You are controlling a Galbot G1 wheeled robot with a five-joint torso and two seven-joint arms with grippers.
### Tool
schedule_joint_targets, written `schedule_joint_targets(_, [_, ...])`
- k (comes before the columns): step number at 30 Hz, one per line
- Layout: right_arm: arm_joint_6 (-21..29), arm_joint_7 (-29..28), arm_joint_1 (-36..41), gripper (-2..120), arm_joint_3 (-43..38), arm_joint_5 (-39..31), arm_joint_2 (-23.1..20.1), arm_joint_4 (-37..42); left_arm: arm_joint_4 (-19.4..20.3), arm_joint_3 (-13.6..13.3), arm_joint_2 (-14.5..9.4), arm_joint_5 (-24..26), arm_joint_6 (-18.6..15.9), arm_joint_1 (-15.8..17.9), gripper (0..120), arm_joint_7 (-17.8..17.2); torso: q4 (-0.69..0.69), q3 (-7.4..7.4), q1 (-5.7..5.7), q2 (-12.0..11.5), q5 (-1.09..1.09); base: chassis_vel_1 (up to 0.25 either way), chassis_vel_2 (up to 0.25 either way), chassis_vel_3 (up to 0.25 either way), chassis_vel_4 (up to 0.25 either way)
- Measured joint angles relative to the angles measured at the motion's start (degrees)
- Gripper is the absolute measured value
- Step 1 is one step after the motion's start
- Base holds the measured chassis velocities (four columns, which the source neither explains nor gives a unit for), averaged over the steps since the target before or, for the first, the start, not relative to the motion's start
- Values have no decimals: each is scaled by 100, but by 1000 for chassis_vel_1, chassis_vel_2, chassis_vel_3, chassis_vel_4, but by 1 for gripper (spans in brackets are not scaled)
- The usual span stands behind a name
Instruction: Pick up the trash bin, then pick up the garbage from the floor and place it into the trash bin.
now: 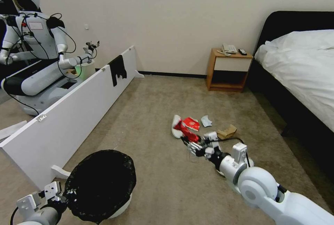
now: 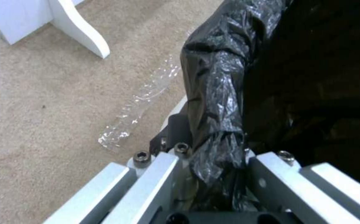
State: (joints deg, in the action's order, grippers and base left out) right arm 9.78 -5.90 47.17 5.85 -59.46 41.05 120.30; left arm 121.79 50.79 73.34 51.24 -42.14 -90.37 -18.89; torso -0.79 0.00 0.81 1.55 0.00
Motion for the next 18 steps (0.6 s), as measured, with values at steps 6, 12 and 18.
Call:
schedule_joint_targets(6, [100, 30, -411, 49, 333, -185, -99, 322, 29, -53, -27, -22, 0, -5, 1, 0, -2, 0, 0, 0, 0, 0, 0, 0, 0])
schedule_joint_targets(12, [692, -409, -2036, 49, 1946, -934, 308, 597, 66, -135, -60, -84, 0, 35, 1, 15, 0, 0, 0, 0, -1, 0, 0, 0, 0])
schedule_joint_targets(18, [1019, -743, -2933, 49, 2723, -1326, 710, 557, 85, -136, -75, -93, 0, 60, 1, 26, -1, 0, 0, 0, -1, 0, 0, 0, 0])
